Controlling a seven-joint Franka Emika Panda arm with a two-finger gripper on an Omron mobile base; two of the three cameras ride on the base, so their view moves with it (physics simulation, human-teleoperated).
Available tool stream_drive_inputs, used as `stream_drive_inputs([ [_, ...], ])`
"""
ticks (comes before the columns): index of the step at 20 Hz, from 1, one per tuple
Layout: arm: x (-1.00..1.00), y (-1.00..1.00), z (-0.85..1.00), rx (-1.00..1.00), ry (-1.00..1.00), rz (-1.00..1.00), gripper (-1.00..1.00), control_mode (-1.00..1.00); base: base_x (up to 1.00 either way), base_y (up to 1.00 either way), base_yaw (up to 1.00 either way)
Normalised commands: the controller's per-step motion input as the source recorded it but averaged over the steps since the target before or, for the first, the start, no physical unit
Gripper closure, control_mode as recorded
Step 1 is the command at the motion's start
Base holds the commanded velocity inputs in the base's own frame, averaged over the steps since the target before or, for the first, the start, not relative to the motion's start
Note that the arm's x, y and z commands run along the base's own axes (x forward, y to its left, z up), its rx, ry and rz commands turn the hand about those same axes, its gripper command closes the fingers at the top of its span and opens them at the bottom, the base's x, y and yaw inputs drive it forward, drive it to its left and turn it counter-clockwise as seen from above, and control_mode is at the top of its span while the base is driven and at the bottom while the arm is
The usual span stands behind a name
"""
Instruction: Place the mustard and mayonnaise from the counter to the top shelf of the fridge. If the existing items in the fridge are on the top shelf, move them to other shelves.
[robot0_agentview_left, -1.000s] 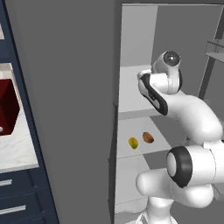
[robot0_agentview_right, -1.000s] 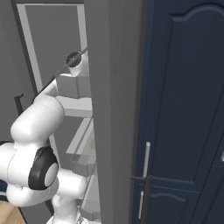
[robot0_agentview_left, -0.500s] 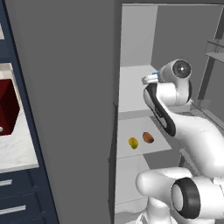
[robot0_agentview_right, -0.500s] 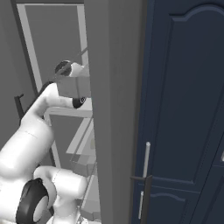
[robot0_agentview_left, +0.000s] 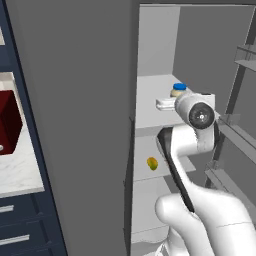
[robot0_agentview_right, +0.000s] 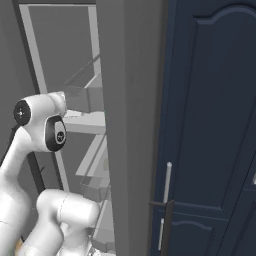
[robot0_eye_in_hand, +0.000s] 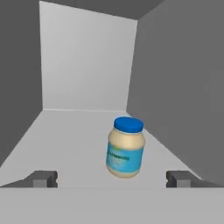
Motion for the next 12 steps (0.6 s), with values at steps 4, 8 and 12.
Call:
stream_drive_inputs([
  [4,-1.0,0.25,0.49,0.16,0.07,-0.09,-1.0,-1.0,0.0,0.0,0.0],
  [8,-1.0,0.0,0.41,0.17,0.2,-0.03,-1.0,-1.0,0.0,0.0,0.0],
  [12,-1.0,0.0,0.03,0.04,0.29,0.0,-1.0,-1.0,0.0,0.0,0.0],
])
